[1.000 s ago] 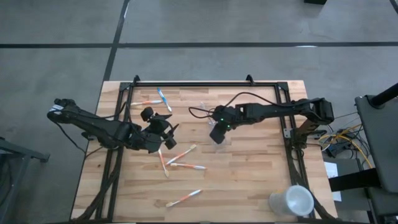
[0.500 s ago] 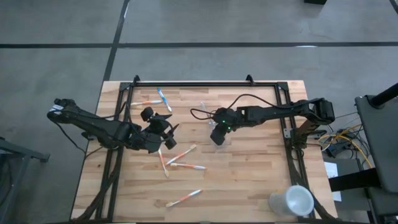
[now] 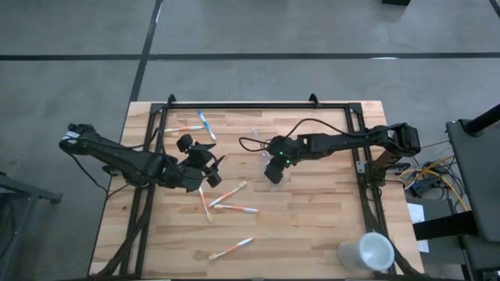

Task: Pick & Place toothbrushing station
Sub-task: Put the mouthwash into the transparent organizer

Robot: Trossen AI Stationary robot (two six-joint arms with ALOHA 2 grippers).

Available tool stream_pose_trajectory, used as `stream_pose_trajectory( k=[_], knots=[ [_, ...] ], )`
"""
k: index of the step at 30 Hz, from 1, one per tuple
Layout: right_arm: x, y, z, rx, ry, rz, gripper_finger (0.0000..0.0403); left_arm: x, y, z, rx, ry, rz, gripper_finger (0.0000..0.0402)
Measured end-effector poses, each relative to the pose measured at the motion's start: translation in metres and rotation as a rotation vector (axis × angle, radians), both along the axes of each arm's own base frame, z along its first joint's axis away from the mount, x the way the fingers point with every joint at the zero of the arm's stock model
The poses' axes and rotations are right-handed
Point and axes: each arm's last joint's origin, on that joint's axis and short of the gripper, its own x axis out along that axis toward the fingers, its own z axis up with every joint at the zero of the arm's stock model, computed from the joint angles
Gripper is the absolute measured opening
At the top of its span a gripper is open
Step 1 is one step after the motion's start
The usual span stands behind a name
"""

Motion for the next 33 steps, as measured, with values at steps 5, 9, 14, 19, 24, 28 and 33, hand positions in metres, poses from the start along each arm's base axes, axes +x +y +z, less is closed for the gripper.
stream_pose_trajectory(
  k=[5, 9, 14, 19, 24, 28, 33],
  knots=[
    [0.0, 0.0, 0.0, 0.0, 0.0, -0.001, 0.011, 0.0, 0.0, 0.0, 0.0, 0.0, 0.0, 0.0239],
    [0.0, 0.0, 0.0, 0.0, 0.0, 0.0, 0.0104, 0.0, 0.0, 0.0, -0.001, 0.0, 0.0, 0.0239],
    [0.0, 0.0, 0.0, -0.002, 0.001, 0.002, 0.011, 0.0, 0.0, 0.0, 0.0, 0.0, 0.0, 0.0239],
    [0.0, 0.0, 0.0, -0.002, 0.001, 0.002, 0.012, 0.0, 0.0, 0.0, 0.0, 0.001, 0.0, 0.0239],
    [0.0, 0.0, 0.0, -0.003, 0.002, 0.002, 0.0114, 0.0, 0.0, 0.0, 0.0, 0.001, -0.001, 0.0239],
    [0.001, 0.0, 0.002, -0.01, 0.003, 0.013, 0.01, 0.0, 0.0, 0.0, 0.0, 0.001, -0.001, 0.0239],
    [0.009, -0.001, 0.019, -0.038, -0.026, 0.048, 0.0096, 0.0, 0.0, 0.0, 0.0, 0.001, -0.001, 0.0239]
  ],
)
